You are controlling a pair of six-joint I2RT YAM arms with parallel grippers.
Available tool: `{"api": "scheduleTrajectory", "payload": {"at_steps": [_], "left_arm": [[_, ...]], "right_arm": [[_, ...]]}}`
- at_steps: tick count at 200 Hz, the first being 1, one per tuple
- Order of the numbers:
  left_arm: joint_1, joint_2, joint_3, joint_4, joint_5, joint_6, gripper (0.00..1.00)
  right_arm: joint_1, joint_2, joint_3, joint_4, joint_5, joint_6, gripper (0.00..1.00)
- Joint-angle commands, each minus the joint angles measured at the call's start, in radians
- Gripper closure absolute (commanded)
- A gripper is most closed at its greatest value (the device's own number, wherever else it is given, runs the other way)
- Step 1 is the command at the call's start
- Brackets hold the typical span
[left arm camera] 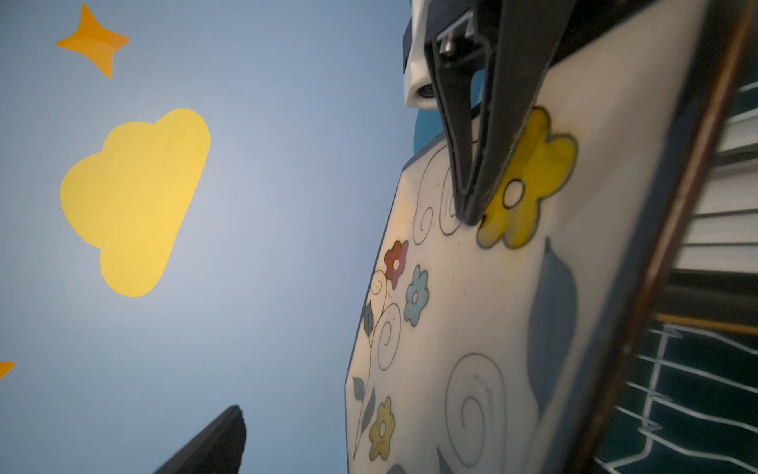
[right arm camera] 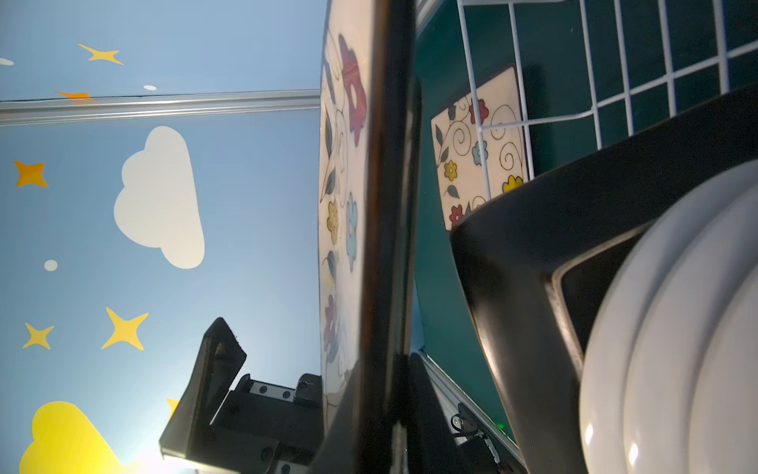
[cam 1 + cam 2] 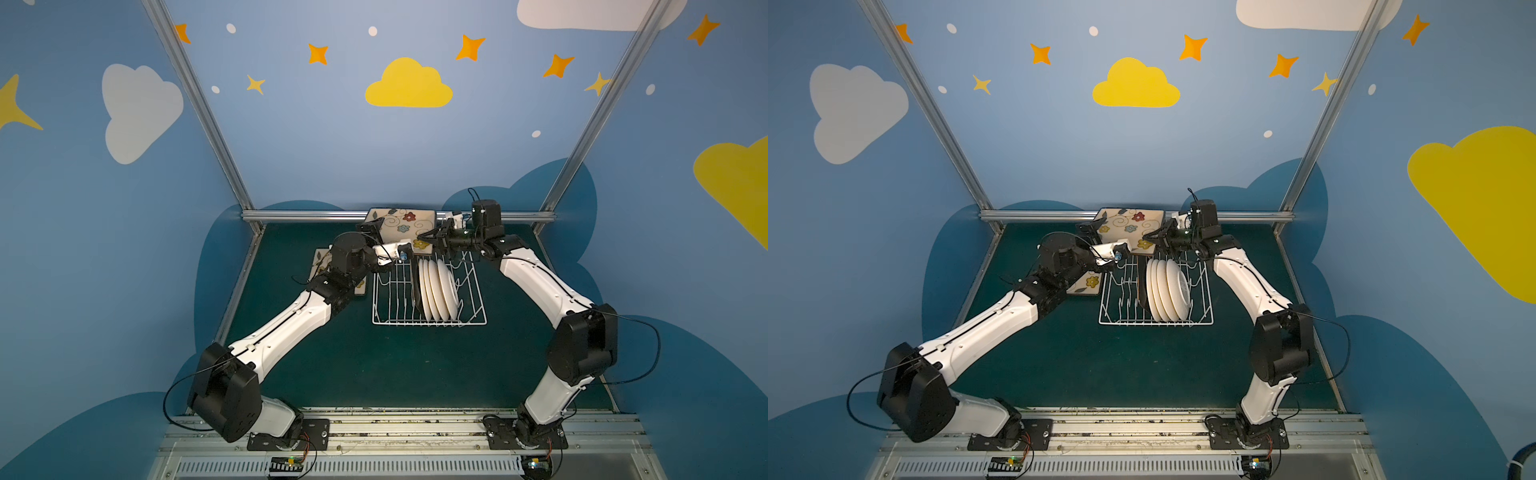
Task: Unload the plates from the dish rack
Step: Pick up a plate from the dish rack.
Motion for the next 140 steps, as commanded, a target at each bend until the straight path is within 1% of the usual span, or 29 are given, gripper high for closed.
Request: {"api": "scheduleTrajectory", "payload": {"at_steps": [1, 47, 70, 90, 111, 140], "left_arm": [[0.0, -0.056, -0.011, 0.062, -0.023, -0.041, 0.01], [0.0, -0.09, -0.041, 0.012, -0.073, -0.06, 0.01], [0.004, -0.126, -0.059, 0.006, -0.099, -0.116, 0.01], [0.027, -0.172, -0.069, -0.028, -0.049, -0.203, 0.0], [0.066, -0.209, -0.066, -0.052, 0.008, -0.33, 0.01], [0.129, -0.24, -0.042, -0.053, 0.043, -0.517, 0.01]], "right_arm": [[-0.017, -0.044, 0.024, 0.234, -0.046, -0.01, 1.0], [-0.031, -0.062, 0.034, 0.271, -0.032, -0.024, 1.0], [-0.04, -0.077, 0.033, 0.266, -0.021, -0.05, 1.0], [-0.051, -0.086, 0.025, 0.267, -0.017, -0.065, 1.0], [-0.058, -0.093, 0.016, 0.268, -0.011, -0.085, 1.0], [-0.069, -0.101, 0.009, 0.27, -0.017, -0.105, 1.0]]}}
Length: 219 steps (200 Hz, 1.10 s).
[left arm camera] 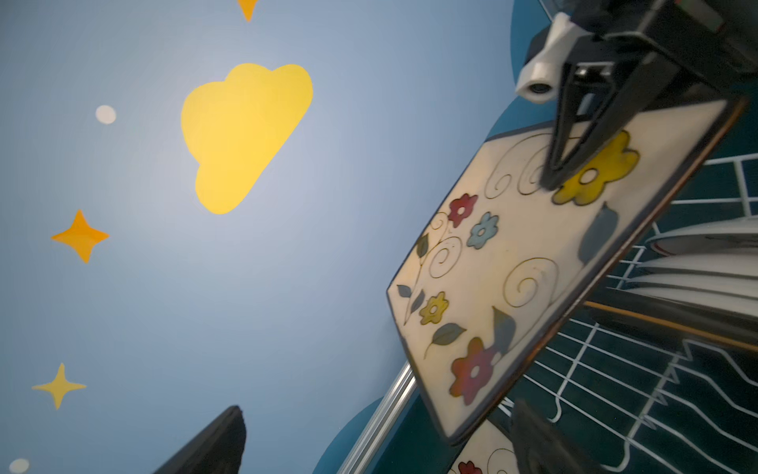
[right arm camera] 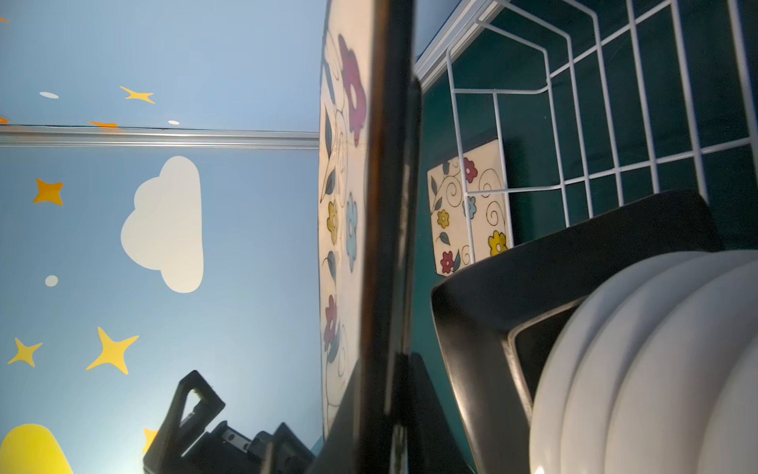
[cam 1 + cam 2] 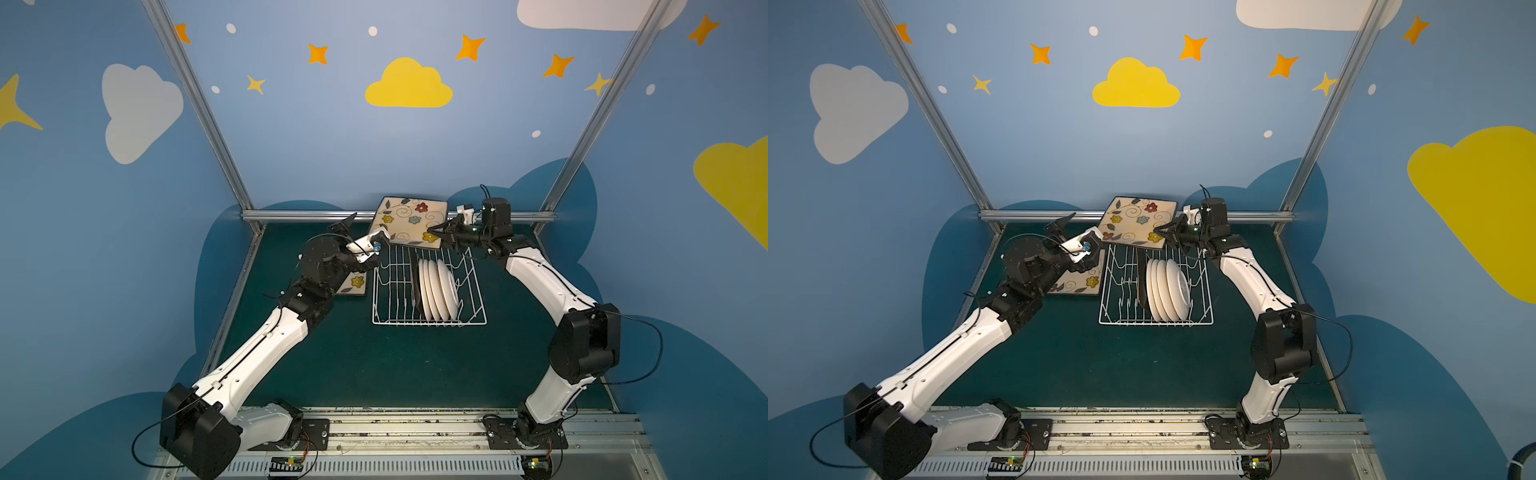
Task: Unload the plates from the dish rack
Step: Pick up a plate from the dish rack.
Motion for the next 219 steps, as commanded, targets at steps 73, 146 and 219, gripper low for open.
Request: {"api": "scheduleTrajectory", "payload": {"at_steps": [73, 146, 219], "left_arm": [[0.248, 0.013, 0.227, -0.265, 0.346, -0.734, 0.01], [0.338, 0.195, 0.411, -0.48, 0.745, -0.899, 0.01], [0.341, 0.389, 0.5, -0.469, 1.016, -1.031, 0.01]], "right_arm": [[-0.042, -0.13, -0.023, 0.23, -0.089, -0.133, 1.0], [-0.054, -0.155, -0.039, 0.232, -0.151, -0.262, 1.0], [-0.047, -0.209, -0.092, 0.281, -0.157, -0.383, 1.0]]}}
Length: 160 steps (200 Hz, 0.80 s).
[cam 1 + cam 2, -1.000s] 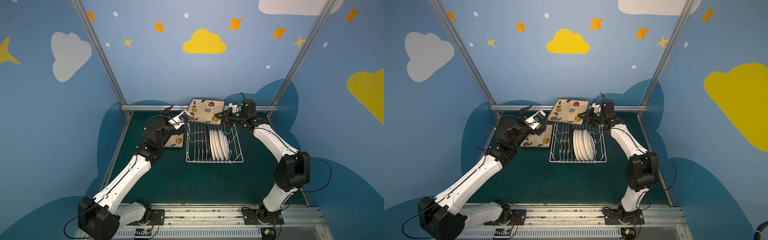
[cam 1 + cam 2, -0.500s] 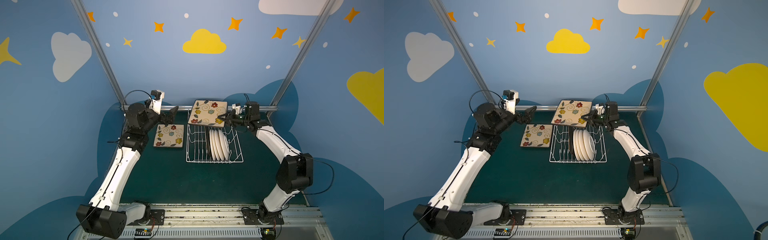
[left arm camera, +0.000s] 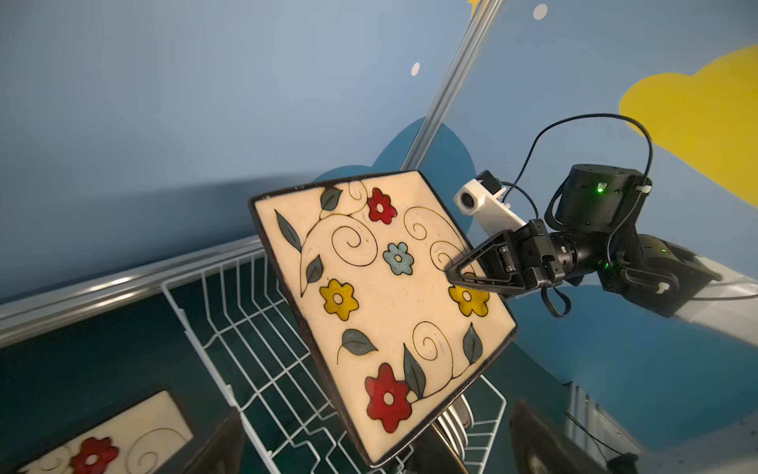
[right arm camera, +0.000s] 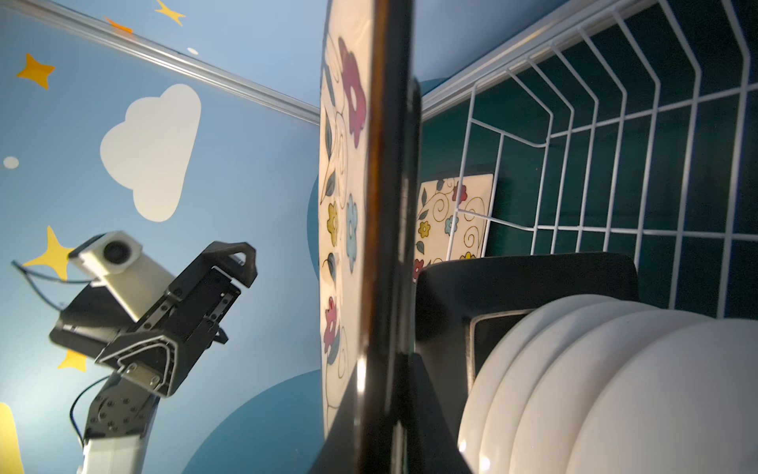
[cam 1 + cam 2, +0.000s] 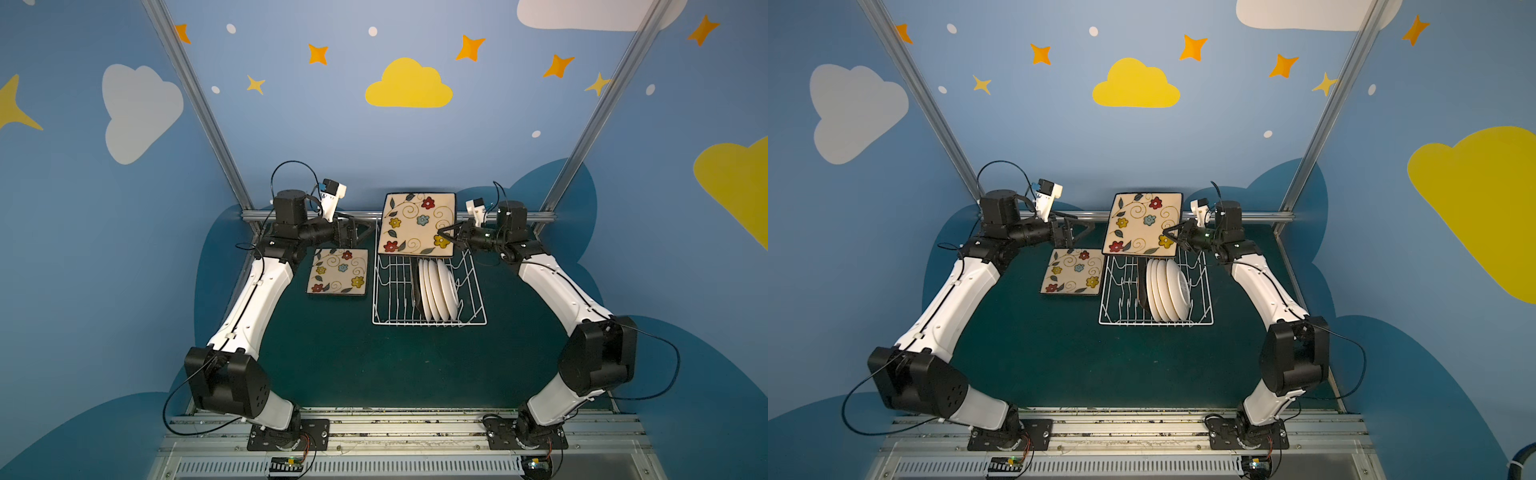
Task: Unload the plates from the dish rack
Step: Pick up a plate from the dish rack.
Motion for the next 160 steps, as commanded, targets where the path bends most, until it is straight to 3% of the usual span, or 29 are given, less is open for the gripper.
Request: {"api": "scheduleTrajectory", "payload": {"at_steps": [1, 62, 116, 160], "left_arm": [[0.004, 0.045, 0.031, 0.0, 0.12, -0.073, 0.01], [-0.016, 0.166, 0.053, 0.096, 0.213, -0.183, 0.01], [-0.076, 0.25, 0.109, 0.086, 0.264, -0.175, 0.01], [-0.105, 0.279, 0.12, 0.097, 0.31, -0.182, 0.09]], "right_arm": [[0.007, -0.1, 0.004, 0.241, -0.084, -0.058, 1.0], [0.028, -0.109, -0.053, 0.344, -0.107, -0.069, 1.0], [0.061, -0.133, -0.096, 0.379, -0.1, -0.104, 1.0], [0.066, -0.133, -0.115, 0.398, -0.091, -0.096, 1.0]]}}
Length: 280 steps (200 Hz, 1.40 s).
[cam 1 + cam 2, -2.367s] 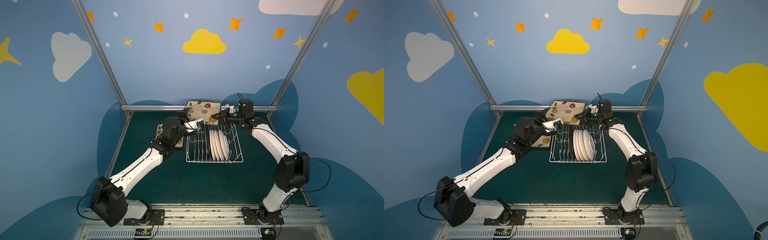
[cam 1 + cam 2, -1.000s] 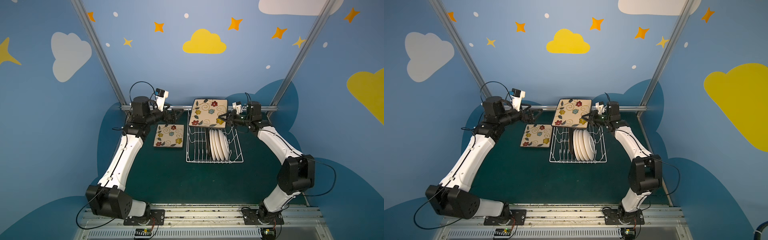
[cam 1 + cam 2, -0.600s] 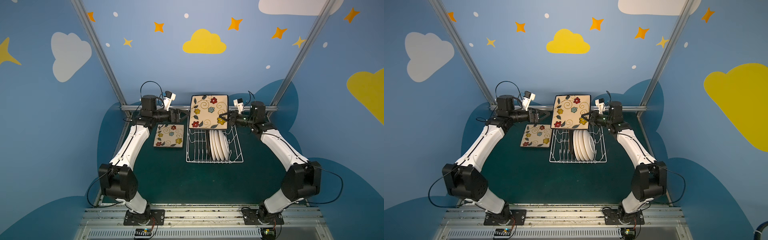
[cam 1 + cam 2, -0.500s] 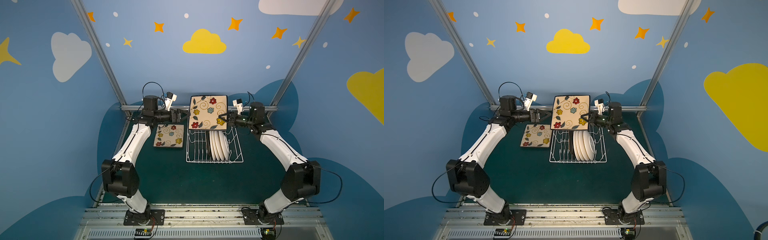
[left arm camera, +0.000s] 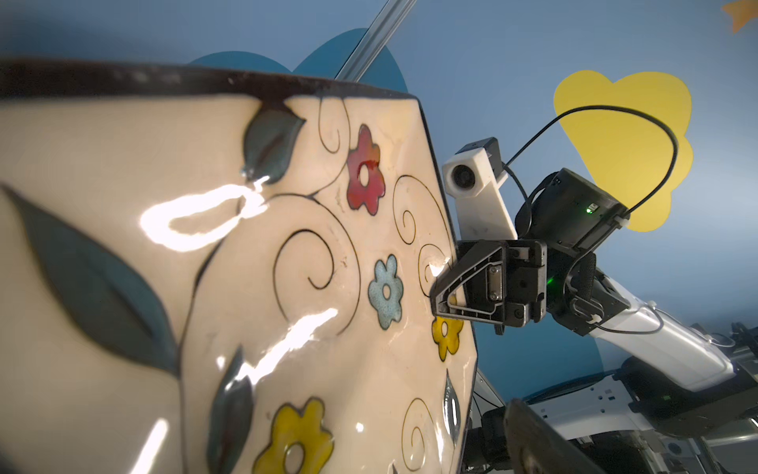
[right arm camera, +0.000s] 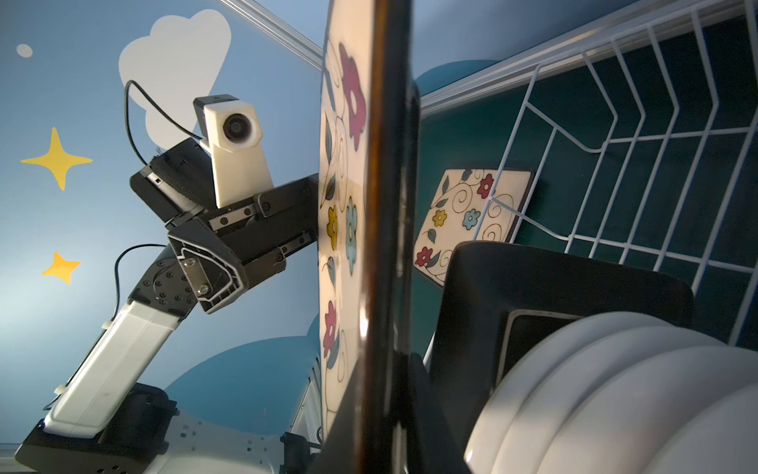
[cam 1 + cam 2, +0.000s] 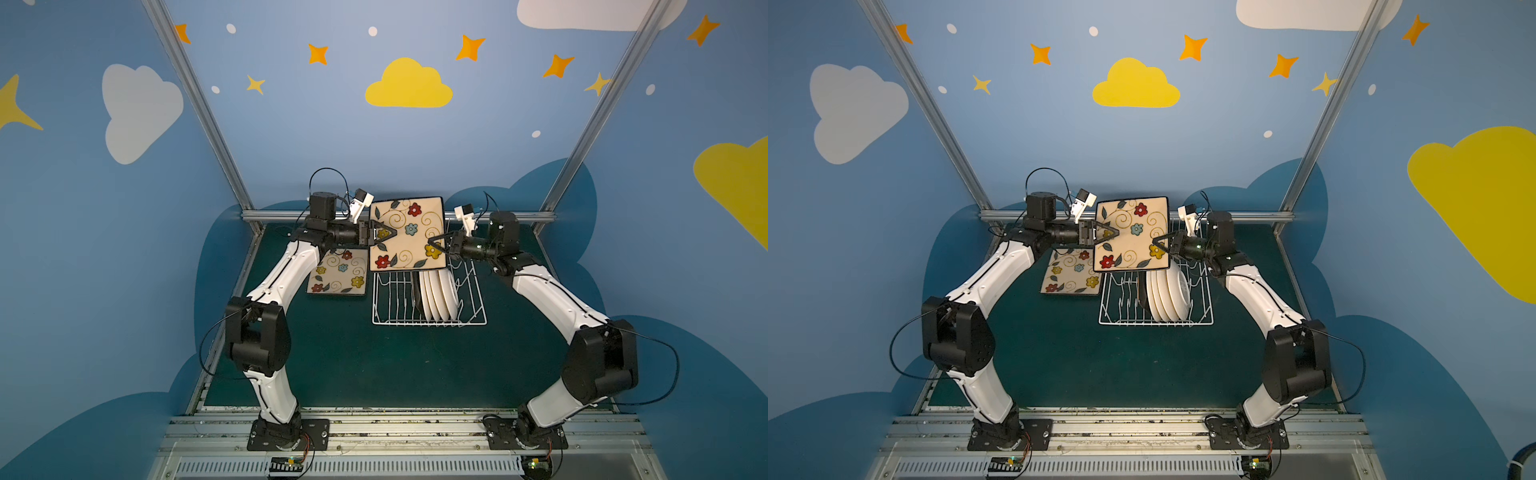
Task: Unload the plates from the dish rack
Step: Pick up a plate from the dish rack.
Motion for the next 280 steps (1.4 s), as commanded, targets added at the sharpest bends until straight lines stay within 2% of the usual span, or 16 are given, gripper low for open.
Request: {"api": "scheduleTrajectory", "payload": {"at_steps": [1, 24, 120, 156, 211, 243, 270, 280], "left_arm": [[-0.017, 0.016, 0.032, 0.026, 0.074, -0.008, 0.1], [-0.026, 0.021, 0.028, 0.028, 0.105, -0.016, 0.19], [-0.039, 0.015, 0.006, 0.094, 0.129, -0.07, 0.69], [-0.039, 0.011, -0.008, 0.151, 0.12, -0.113, 0.97], [-0.039, -0.002, -0.027, 0.204, 0.088, -0.158, 0.97], [-0.035, -0.01, -0.025, 0.206, 0.065, -0.166, 0.97], [-0.032, -0.015, -0.023, 0.205, 0.062, -0.168, 0.97], [-0.031, -0.015, -0.022, 0.203, 0.061, -0.17, 0.97]], "right_arm": [[0.005, -0.093, 0.024, 0.23, -0.054, -0.007, 1.0], [0.006, -0.089, 0.017, 0.242, -0.049, -0.001, 1.0], [0.001, -0.095, -0.012, 0.246, -0.054, -0.015, 1.0], [0.001, -0.082, -0.01, 0.236, -0.068, -0.004, 1.0], [-0.001, -0.069, 0.024, 0.163, -0.069, -0.018, 1.0], [-0.006, -0.065, 0.04, 0.126, -0.054, -0.012, 0.77], [-0.017, -0.064, 0.065, 0.058, -0.055, -0.017, 0.64], [-0.022, -0.064, 0.078, 0.021, -0.052, -0.027, 0.54]]}}
